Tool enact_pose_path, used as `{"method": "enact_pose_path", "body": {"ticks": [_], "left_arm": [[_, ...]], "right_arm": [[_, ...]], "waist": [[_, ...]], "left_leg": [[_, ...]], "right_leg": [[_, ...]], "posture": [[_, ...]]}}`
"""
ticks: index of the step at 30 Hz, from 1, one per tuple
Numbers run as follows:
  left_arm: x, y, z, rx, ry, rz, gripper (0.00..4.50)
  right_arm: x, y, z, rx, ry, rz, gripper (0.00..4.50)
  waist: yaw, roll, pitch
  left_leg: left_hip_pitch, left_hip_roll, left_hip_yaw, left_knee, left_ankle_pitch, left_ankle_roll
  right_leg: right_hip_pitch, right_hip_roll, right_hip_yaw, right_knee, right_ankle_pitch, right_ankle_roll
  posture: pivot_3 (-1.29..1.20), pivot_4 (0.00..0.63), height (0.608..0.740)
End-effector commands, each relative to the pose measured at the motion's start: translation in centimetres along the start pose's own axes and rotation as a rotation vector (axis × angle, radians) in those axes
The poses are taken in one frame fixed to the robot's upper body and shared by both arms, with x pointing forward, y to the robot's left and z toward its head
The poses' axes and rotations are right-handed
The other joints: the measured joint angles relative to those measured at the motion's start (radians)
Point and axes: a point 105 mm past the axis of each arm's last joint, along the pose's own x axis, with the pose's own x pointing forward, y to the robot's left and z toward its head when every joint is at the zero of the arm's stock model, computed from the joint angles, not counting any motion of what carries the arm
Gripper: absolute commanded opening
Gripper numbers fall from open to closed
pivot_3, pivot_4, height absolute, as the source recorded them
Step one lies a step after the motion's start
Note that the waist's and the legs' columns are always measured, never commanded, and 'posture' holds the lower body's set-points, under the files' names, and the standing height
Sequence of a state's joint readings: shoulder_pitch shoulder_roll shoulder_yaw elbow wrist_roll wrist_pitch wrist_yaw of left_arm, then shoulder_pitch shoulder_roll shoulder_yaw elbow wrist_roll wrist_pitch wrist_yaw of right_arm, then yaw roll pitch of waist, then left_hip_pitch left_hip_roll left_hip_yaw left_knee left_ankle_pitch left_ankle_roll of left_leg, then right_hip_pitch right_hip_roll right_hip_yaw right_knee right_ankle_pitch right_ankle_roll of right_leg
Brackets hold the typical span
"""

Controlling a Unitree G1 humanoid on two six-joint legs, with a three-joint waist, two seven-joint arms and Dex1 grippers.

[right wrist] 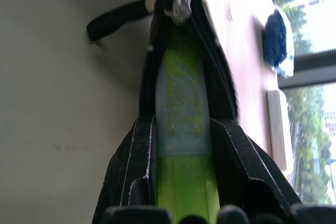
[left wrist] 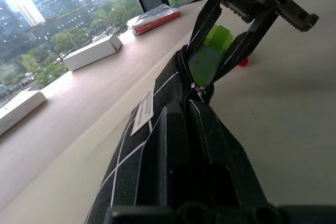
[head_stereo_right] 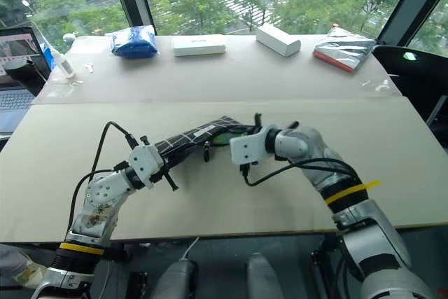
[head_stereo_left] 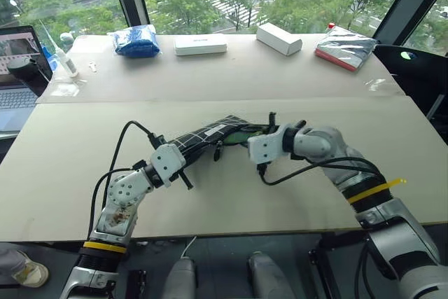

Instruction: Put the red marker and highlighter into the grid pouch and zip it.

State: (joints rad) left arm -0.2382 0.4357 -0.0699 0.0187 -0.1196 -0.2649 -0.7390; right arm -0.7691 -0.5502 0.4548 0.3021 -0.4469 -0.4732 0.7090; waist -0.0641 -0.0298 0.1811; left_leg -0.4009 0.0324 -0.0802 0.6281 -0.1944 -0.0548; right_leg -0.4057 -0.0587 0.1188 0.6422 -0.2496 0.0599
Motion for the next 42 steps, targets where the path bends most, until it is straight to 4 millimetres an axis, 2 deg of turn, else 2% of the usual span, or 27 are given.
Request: {"method": "enact_pose_path", "body": {"ticks": [1,5,9,11,13,14,17,22,24,26,27,29,32,34,37,42], "left_arm": [[0.3,0.3,1.4,0.038,-0.064,0.001,0.0],[0.3,0.4,1.5,0.037,-0.068,-0.001,0.0],[0.2,0.4,1.6,0.036,-0.072,0.001,0.0],[0.2,0.5,1.6,0.036,-0.071,0.003,0.0],[0.1,0.5,1.6,0.036,-0.069,0.006,0.0],[0.0,0.5,1.5,0.036,-0.068,0.007,0.0],[-0.1,0.5,1.4,0.035,-0.062,0.007,0.0],[-0.3,0.4,1.0,0.031,-0.048,0.005,0.0],[-0.2,0.4,0.9,0.03,-0.045,0.004,0.0],[-0.2,0.4,0.9,0.029,-0.044,0.004,0.0],[-0.2,0.4,0.9,0.029,-0.043,0.004,0.0],[-0.1,0.4,0.8,0.03,-0.043,0.005,0.0],[-0.1,0.4,0.8,0.029,-0.042,0.01,0.0],[-0.2,0.4,0.8,0.029,-0.041,0.011,0.0],[-0.2,0.3,0.8,0.028,-0.04,0.011,0.0],[-0.1,0.1,0.7,0.022,-0.042,0.01,0.0]], "right_arm": [[1.0,-0.9,2.0,-0.147,-0.09,-0.013,1.05],[1.9,-1.5,2.6,-0.223,-0.133,-0.034,1.05],[2.5,-1.9,2.8,-0.212,-0.16,-0.057,1.05],[2.3,-1.9,2.2,-0.171,-0.144,-0.056,2.05],[1.9,-2.5,1.2,-0.135,-0.104,-0.081,2.7],[1.6,-3.0,0.7,-0.119,-0.09,-0.097,2.93],[0.3,-4.8,-0.5,-0.088,-0.062,-0.176,2.93],[-2.9,-7.8,-0.9,0.23,-0.141,-0.281,2.93],[-4.5,-7.6,-0.9,0.485,-0.183,-0.209,2.93],[-6.2,-7.5,0.1,0.671,-0.27,-0.155,2.93],[-7.0,-7.9,0.3,0.777,-0.301,-0.158,2.93],[-8.1,-8.6,0.0,0.873,-0.305,-0.217,2.93],[-9.1,-9.4,-1.6,0.984,-0.218,-0.348,2.93],[-9.5,-9.5,-3.8,1.067,-0.091,-0.463,2.93],[-10.3,-8.6,-7.0,1.223,0.135,-0.607,2.93],[-11.4,-6.5,-8.3,1.383,0.337,-0.722,2.93]], "waist": [[0.0,0.0,0.0],[0.001,0.0,0.0],[-0.001,0.0,0.0],[-0.001,0.0,0.0],[-0.002,0.0,0.0],[-0.002,0.0,0.0],[-0.002,0.0,0.0],[-0.002,0.0,0.0],[-0.002,0.0,0.0],[0.001,0.0,0.0],[0.002,0.0,0.0],[0.004,0.0,0.0],[0.002,0.0,0.0],[0.002,0.0,0.0],[0.003,0.0,0.0],[0.005,0.0,0.0]], "left_leg": [[0.0,0.0,0.0,0.0,0.0,0.0],[0.0,0.0,0.0,0.0,0.0,0.0],[0.0,0.0,0.0,0.0,0.0,0.0],[0.0,0.0,0.0,0.0,0.0,0.0],[0.0,0.0,0.0,0.0,0.0,0.0],[0.001,0.0,0.0,0.0,0.0,0.0],[0.0,0.0,0.0,0.0,0.0,0.0],[0.001,0.0,0.0,0.0,0.0,0.0],[0.0,0.0,-0.001,0.0,0.0,0.0],[0.0,0.0,-0.001,0.0,0.0,0.0],[0.0,0.0,-0.001,0.0,0.0,0.0],[0.0,0.0,-0.001,0.001,0.0,0.0],[0.001,0.0,-0.001,0.001,0.0,0.0],[0.001,0.0,-0.001,0.001,0.0,0.0],[0.0,0.0,-0.001,0.001,0.0,0.0],[-0.003,0.0,-0.001,0.001,0.0,0.0]], "right_leg": [[0.0,0.0,0.0,0.0,0.0,0.0],[0.0,0.0,0.0,0.0,0.0,0.0],[0.0,0.0,0.0,0.0,0.0,0.0],[0.0,0.0,0.0,0.0,0.0,0.0],[0.0,0.0,0.0,0.0,0.0,0.0],[0.0,0.0,0.0,0.001,0.0,0.0],[0.0,0.0,0.0,0.001,0.0,0.0],[0.001,0.0,0.0,0.001,0.0,-0.001],[0.001,0.0,0.0,0.001,0.0,-0.001],[0.001,0.0,0.0,0.001,0.0,-0.001],[0.001,0.0,0.0,0.001,0.0,0.0],[0.001,0.0,0.0,0.002,0.0,-0.001],[0.001,0.0,0.0,0.003,0.0,-0.001],[0.001,0.0,0.0,0.002,0.0,-0.001],[0.0,0.0,0.0,0.002,0.0,-0.001],[-0.003,0.0,0.0,0.003,0.0,-0.001]], "posture": [[0.0,0.15,0.74],[0.0,0.15,0.74],[0.0,0.15,0.74],[0.0,0.15,0.74],[0.0,0.15,0.74],[0.0,0.15,0.74],[0.0,0.15,0.74],[0.0,0.15,0.74],[0.0,0.15,0.74],[0.0,0.15,0.74],[0.0,0.15,0.74],[0.0,0.15,0.74],[0.0,0.15,0.74],[0.0,0.15,0.74],[0.0,0.15,0.74],[0.0,0.15,0.74]]}}
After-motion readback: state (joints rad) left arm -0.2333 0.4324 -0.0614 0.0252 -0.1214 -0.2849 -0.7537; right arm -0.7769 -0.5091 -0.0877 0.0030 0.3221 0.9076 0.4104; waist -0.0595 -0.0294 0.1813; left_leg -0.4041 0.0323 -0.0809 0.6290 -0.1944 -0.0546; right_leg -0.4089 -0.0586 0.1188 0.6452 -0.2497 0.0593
